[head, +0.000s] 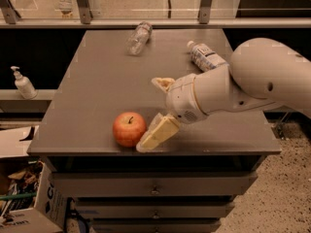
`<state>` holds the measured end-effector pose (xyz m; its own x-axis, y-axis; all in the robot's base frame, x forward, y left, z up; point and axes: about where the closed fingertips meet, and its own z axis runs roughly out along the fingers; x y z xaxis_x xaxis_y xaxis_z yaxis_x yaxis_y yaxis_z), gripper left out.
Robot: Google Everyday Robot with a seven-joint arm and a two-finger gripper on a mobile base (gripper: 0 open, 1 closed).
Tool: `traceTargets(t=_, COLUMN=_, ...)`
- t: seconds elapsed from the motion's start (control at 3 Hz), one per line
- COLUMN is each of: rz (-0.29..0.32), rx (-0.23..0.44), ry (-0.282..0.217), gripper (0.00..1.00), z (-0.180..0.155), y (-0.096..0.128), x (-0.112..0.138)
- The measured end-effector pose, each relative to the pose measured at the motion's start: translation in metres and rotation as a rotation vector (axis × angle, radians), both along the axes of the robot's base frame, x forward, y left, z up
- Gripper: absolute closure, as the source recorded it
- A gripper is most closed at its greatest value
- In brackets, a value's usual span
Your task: Move apple near water bottle
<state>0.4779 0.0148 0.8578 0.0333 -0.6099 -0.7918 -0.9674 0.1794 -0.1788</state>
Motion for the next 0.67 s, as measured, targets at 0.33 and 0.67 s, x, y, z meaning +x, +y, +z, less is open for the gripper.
traceTargets(t=0.33, rz=0.027, rx=0.044, ry=0.0, gripper=0.0, z=-0.004, y=0.02, x=0.0)
traceTargets(t=0.67, rz=0.054, rx=0.074, ry=0.011, gripper=0.0, z=-0.009, y=0.037, x=-0.005)
